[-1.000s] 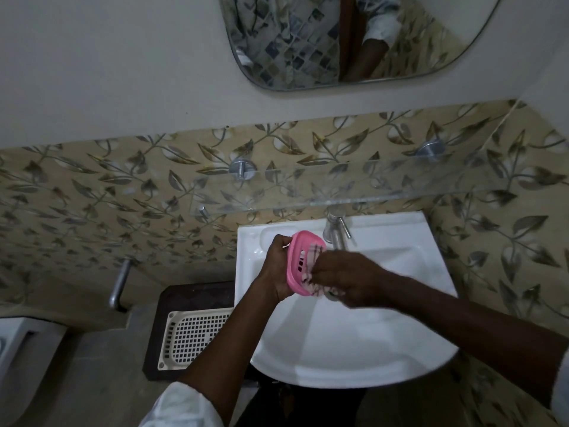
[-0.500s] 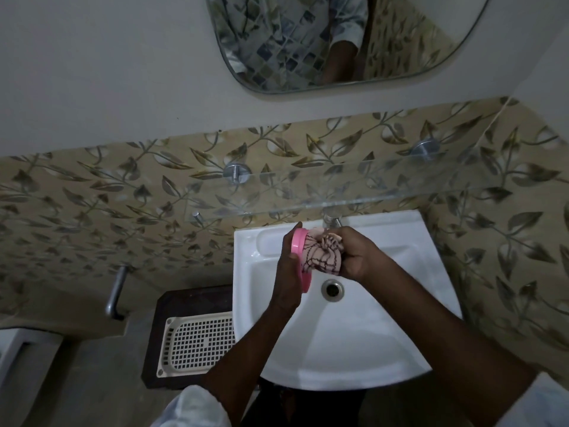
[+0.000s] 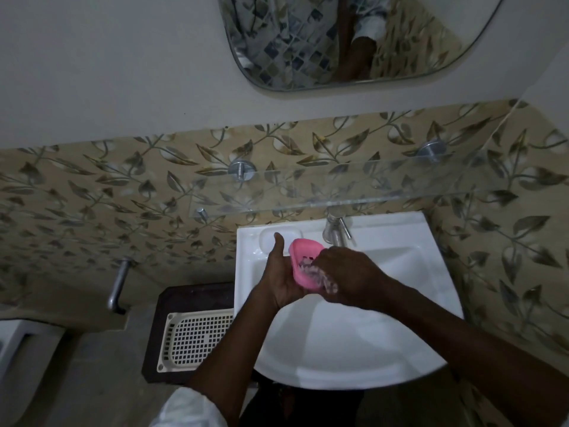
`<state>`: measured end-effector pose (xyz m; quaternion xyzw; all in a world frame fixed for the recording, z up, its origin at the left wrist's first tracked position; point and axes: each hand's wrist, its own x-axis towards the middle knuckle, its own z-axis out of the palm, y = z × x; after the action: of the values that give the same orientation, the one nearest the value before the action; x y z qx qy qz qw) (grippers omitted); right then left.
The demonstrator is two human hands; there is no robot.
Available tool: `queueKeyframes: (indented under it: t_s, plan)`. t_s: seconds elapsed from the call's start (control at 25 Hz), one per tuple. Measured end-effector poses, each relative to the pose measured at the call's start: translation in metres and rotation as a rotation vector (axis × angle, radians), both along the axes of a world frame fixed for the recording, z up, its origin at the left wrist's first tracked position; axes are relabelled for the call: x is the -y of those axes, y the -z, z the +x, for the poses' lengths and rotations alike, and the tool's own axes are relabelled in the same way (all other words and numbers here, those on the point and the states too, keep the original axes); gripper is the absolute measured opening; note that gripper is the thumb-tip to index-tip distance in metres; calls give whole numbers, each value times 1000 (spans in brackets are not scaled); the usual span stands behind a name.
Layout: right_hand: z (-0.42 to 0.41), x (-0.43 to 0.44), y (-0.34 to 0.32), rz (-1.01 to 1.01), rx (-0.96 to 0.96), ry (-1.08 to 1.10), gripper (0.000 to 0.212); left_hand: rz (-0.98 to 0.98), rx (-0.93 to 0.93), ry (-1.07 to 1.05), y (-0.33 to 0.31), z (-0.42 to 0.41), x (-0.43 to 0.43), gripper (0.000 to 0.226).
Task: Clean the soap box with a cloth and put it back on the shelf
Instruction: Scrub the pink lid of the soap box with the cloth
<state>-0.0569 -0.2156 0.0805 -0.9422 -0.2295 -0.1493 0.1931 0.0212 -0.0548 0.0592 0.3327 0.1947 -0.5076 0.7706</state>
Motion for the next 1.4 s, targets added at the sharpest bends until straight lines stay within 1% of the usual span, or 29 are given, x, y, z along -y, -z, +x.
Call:
queueKeyframes:
  t_s: [0.04, 0.08, 0.12, 0.16, 0.24, 0.28, 0.36, 0.4, 0.48, 0.52, 0.56, 0.6, 0.64, 0.68, 0.72, 0.76, 0.8, 0.84, 0.88, 0.92, 0.96, 1.0, 1.04, 1.08, 1.12, 1.2, 1.24, 1.32, 1.4]
  plan:
    - [-3, 1, 6, -139, 106, -65, 42, 31, -7, 1, -2, 3, 5, 97]
    - [-3, 1, 10, -161, 133, -82, 40, 83, 5, -28, -3, 2, 13, 96]
    - [-2, -1, 11, -98, 81, -61, 36, 103, 26, -82, -4, 0, 19, 96]
    - [-1, -4, 8, 23, -42, -1, 31, 125, 56, -150, -1, -4, 22, 96]
    - [-1, -16, -4, 430, -418, 205, 14, 208, 187, -230, 5, -14, 25, 93]
    - [1, -20, -8, 695, -591, 306, 12, 251, 290, -239, 9, -19, 26, 89]
    - [11, -24, -19, 1216, -761, 459, 15, 339, 488, -230, 14, -31, 27, 77]
    - [17, -25, -28, 1407, -807, 502, 17, 346, 571, -231, 14, -37, 29, 73]
    - [25, -25, -46, 1641, -888, 520, 28, 280, 739, -253, 13, -44, 29, 66]
    - [27, -25, -53, 1671, -906, 517, 33, 262, 835, -259, 12, -45, 28, 70]
    - [28, -27, -58, 1626, -903, 519, 33, 269, 939, -239, 13, -45, 26, 83]
    - [29, -29, -58, 1508, -874, 539, 26, 294, 1022, -198, 14, -41, 24, 99]
    - [28, -30, -58, 1349, -811, 574, 19, 314, 1074, -162, 14, -38, 23, 108]
    - [27, -27, -56, 1164, -730, 604, 18, 351, 1086, -140, 14, -34, 20, 108]
    - [25, -22, -53, 975, -636, 605, 21, 381, 1029, -154, 16, -28, 15, 101]
    - [21, -15, -50, 784, -530, 544, 26, 381, 883, -182, 17, -23, 9, 95]
    - [16, -8, -43, 568, -370, 411, 32, 317, 648, -186, 15, -15, 3, 95]
    - [12, -2, -34, 330, -180, 241, 39, 221, 417, -142, 12, -5, 0, 101]
    - [5, 4, -25, 104, 7, 91, 44, 93, 239, -78, 7, 2, -1, 106]
    - [-1, 5, -16, -72, 146, -12, 46, 41, 123, -35, 2, 7, 0, 106]
    - [-8, 2, -7, -181, 211, -56, 45, 82, 76, -8, 0, 9, 4, 103]
    - [-12, 0, 0, -215, 217, -41, 43, 155, 70, 3, -2, 8, 11, 98]
    - [-13, -5, 6, -171, 159, 14, 40, 212, 74, -16, -2, 4, 20, 93]
    - [-14, -10, 8, -52, 32, 94, 36, 258, 97, -59, 0, -2, 26, 91]
    - [-14, -16, 6, 145, -142, 198, 30, 317, 153, -96, 3, -8, 30, 88]
    - [-12, -23, 0, 630, -540, 407, 15, 432, 330, -132, 10, -19, 31, 83]
    - [-8, -23, -4, 866, -657, 474, 13, 463, 418, -120, 13, -24, 30, 82]
    - [2, -21, -13, 1309, -796, 528, 18, 477, 537, -66, 17, -33, 27, 82]
    - [16, -18, -27, 1611, -899, 599, 27, 390, 623, -59, 22, -39, 25, 79]
